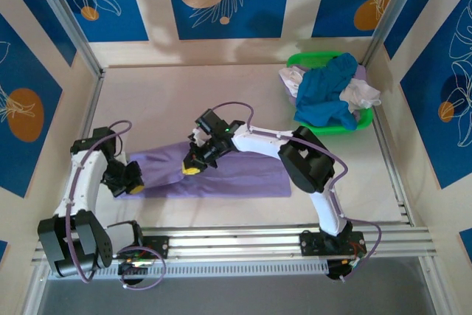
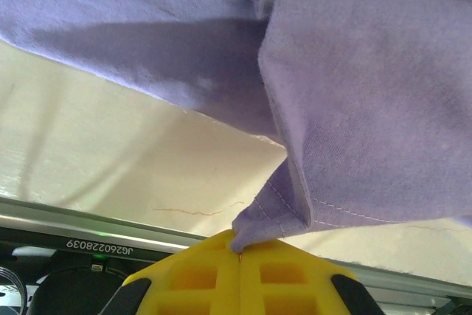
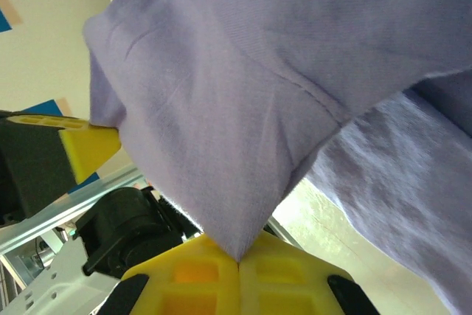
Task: Fold and stack the t-shirts
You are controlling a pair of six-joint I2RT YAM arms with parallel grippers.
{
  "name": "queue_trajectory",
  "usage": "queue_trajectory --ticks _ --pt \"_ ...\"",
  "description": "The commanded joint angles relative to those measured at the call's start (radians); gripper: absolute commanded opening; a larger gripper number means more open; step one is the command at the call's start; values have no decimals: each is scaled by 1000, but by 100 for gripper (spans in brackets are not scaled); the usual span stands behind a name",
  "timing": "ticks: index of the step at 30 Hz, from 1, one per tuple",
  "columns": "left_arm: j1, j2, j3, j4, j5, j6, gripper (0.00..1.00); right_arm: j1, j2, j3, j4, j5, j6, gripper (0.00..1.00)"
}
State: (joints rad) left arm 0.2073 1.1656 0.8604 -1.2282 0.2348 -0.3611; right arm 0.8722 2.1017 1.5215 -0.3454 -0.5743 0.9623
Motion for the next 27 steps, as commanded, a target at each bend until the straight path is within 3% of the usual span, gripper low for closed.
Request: queue_trajectory --ticks 1,2,4,7,12,19,27 --pt "14 -7 -15 -48 26 -10 10 -7 -31 -13 -98 -16 -55 0" --pt "14 0 -10 -47 29 -10 20 -7 -26 -7 -114 -15 -65 2" --pt "14 8 20 -39 9 -10 37 -12 -16 5 -139 -16 -82 17" --pt "31 46 103 -12 -8 -7 45 -16 -23 12 -161 -5 -103 27" --pt "102 214 240 27 -10 35 45 -25 -73 5 -201 33 -135 37" --pt "206 409 277 175 -33 81 33 -68 -163 -54 -194 67 -162 40" --pt "219 558 349 223 -32 114 31 -119 -193 -179 -93 31 -125 41"
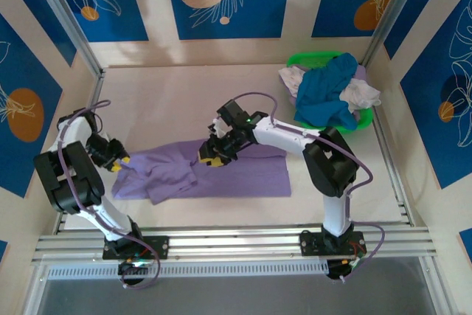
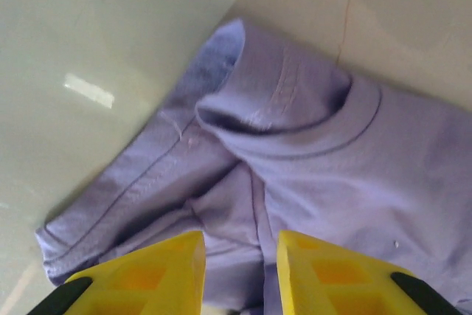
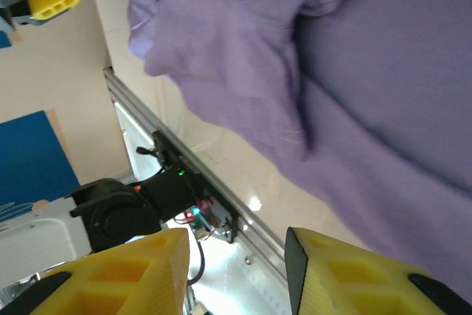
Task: Fold and stack the t-shirts
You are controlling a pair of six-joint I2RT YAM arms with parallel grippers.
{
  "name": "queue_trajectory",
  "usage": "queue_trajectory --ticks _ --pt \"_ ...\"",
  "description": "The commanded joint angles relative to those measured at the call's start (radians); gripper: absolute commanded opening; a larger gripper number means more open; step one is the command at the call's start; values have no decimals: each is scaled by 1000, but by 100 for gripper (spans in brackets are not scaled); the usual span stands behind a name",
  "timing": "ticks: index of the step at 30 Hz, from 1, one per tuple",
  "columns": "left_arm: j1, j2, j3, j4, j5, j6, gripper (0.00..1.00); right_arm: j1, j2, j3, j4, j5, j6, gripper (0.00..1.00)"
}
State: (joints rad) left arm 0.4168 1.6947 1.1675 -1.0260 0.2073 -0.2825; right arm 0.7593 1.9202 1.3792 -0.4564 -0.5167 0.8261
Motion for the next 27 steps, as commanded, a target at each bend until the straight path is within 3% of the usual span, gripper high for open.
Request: queue_trajectory --ticks 1,21,27 --pt "10 43 46 27 2 38 31 -9 -13 -50 29 -28 18 41" --pt "4 137 -20 157 103 37 35 -18 2 -188 133 -51 79 41" --pt "4 136 -29 167 93 46 18 -12 23 -213 167 -58 97 41"
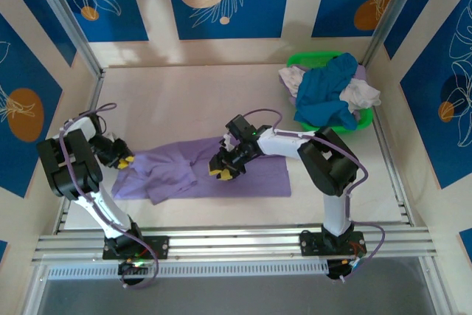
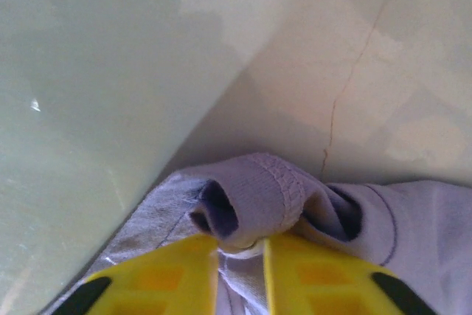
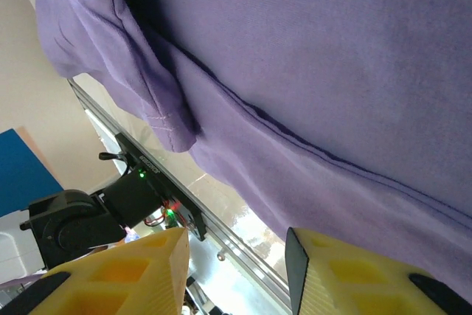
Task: Fold and stack the t-shirts
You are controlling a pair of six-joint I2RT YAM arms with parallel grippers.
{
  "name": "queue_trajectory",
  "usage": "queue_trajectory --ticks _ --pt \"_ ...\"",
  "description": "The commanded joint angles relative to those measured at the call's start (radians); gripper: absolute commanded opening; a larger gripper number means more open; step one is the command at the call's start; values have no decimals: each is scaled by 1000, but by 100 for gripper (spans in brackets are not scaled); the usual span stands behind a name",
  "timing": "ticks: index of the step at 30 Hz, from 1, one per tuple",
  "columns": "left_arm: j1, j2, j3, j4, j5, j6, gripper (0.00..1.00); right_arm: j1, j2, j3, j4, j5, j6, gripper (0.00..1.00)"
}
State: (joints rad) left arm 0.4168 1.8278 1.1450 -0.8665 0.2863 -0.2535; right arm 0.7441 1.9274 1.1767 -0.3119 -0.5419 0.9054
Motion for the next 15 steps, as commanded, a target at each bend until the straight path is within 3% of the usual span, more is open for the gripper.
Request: queue_trajectory --ticks 1,6,15 --pt "4 -2 -2 5 9 19 14 4 20 -11 19 -31 16 41" --pt "5 -29 47 -32 -7 16 2 8 27 -26 19 -23 18 41" --pt "10 -44 147 -101 -7 -10 0 10 46 -101 49 -17 27 41"
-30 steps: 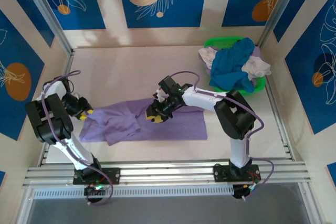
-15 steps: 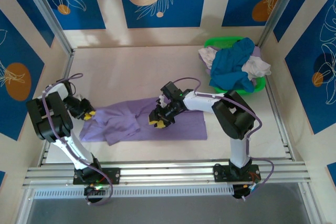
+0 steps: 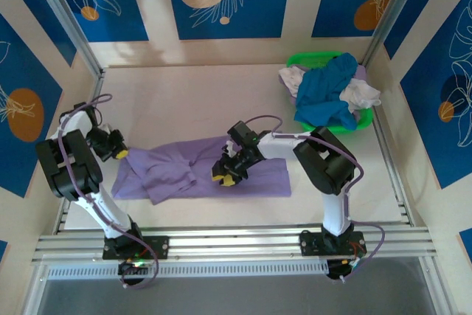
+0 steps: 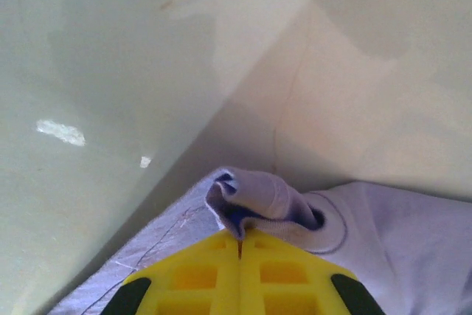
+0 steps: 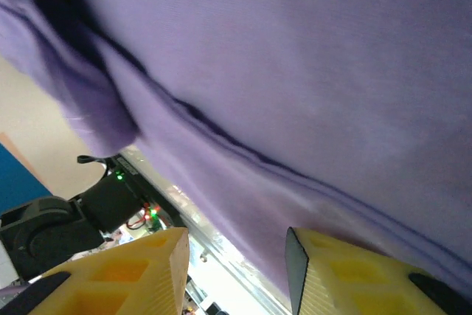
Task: Fold and stack the t-shirts
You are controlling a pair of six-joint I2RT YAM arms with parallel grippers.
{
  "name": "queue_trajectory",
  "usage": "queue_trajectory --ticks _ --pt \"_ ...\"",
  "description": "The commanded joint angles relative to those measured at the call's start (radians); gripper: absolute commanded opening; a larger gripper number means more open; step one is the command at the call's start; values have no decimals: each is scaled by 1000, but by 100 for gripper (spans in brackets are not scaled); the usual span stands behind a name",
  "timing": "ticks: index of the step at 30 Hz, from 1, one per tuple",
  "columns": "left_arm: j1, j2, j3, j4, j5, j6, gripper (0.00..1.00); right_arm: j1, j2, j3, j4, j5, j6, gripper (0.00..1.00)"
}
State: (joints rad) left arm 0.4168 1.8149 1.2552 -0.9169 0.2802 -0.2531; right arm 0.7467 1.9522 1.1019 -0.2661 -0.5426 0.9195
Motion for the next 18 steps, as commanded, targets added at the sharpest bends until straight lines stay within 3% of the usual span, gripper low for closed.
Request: queue_trajectory --ticks 1,18 --pt "11 -30 44 -54 0 -15 0 7 23 -31 5 -15 10 41" --pt "14 113 265 -104 61 -63 0 6 44 -82 8 16 -2 41"
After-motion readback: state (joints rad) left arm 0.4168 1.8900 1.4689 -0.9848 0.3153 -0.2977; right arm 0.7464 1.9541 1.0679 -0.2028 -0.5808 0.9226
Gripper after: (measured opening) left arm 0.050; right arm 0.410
